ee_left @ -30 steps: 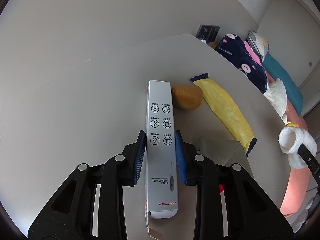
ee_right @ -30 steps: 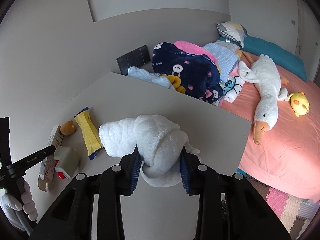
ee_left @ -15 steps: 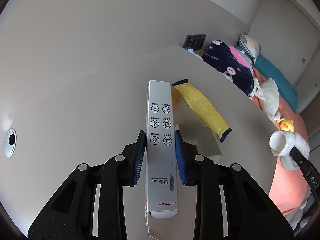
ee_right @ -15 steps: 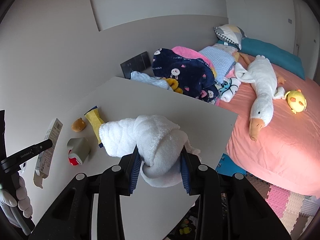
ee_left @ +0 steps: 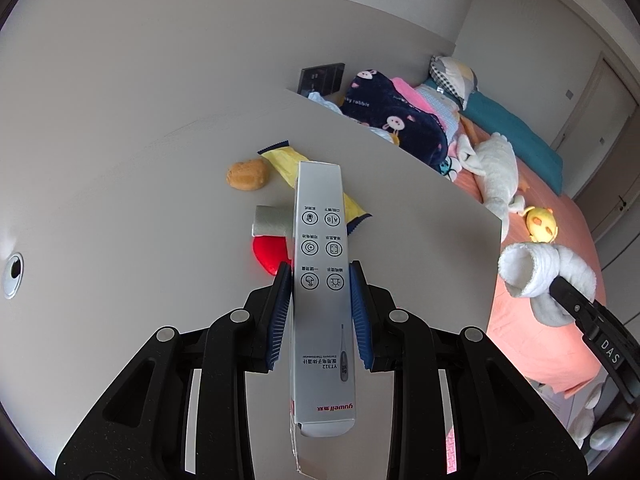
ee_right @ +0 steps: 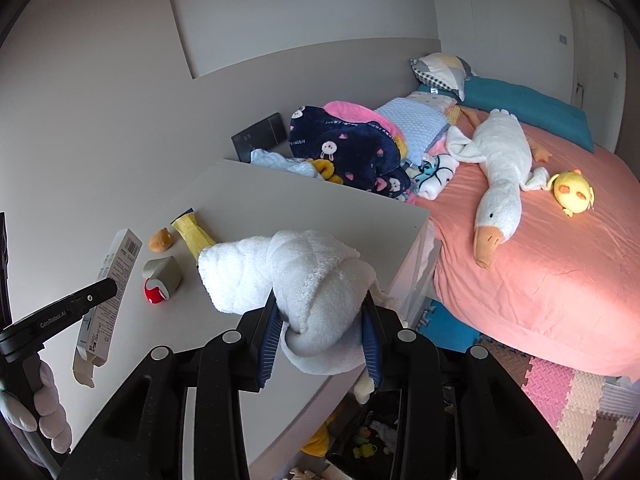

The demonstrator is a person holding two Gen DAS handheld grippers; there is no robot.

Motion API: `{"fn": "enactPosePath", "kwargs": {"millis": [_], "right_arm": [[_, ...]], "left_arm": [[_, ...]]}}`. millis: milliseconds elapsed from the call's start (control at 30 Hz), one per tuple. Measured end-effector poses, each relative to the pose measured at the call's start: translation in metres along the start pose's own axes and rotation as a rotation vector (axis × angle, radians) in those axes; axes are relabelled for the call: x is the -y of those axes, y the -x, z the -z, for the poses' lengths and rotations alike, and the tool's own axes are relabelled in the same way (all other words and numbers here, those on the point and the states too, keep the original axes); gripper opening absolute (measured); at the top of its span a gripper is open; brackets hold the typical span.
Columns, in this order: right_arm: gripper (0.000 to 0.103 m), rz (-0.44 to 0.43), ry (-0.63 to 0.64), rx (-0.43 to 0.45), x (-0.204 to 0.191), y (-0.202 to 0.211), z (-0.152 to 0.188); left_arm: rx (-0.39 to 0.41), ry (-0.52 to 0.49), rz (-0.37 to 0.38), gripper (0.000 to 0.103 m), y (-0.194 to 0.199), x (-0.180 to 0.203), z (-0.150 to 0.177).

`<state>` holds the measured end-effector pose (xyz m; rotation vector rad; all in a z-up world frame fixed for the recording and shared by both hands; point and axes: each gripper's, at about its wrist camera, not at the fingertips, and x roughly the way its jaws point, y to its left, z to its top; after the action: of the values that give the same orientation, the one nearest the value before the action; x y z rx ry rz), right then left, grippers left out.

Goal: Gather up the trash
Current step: 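Carry the box and towel over the black bin and open both tools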

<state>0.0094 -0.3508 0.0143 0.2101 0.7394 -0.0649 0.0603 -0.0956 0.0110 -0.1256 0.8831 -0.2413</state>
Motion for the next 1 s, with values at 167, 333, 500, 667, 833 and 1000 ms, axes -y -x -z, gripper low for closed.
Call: {"fn": "enactPosePath", "kwargs": {"millis": [167, 333, 500, 667, 833, 1000], "right_arm": [[0.038, 0.023, -0.017, 0.012, 0.014, 0.018, 0.011], [0.039, 0.037, -0.043, 0.033, 0.03, 0.037, 0.02], [0.039, 0.063, -0.065, 0.04, 0.047, 0.053, 0.031], [0.039, 0.09, -0.098, 0.048, 0.063, 0.068, 0.039], [0.04, 0.132, -0.114, 0.056, 0.076, 0.081, 0.048], [0.04, 0.163, -0.137, 0.062, 0.092, 0.09, 0.055]], "left_arm": [[-0.002, -0.044, 0.029, 0.029, 0.007, 0.027, 0.011], [-0.006, -0.09, 0.059, 0.029, 0.012, 0.056, 0.019], [-0.015, -0.123, 0.086, 0.029, 0.013, 0.08, 0.026], [-0.021, -0.177, 0.122, 0.029, 0.021, 0.107, 0.04], [-0.037, -0.233, 0.157, 0.029, 0.02, 0.134, 0.053], [-0.055, -0.286, 0.183, 0.029, 0.018, 0.157, 0.065]]}}
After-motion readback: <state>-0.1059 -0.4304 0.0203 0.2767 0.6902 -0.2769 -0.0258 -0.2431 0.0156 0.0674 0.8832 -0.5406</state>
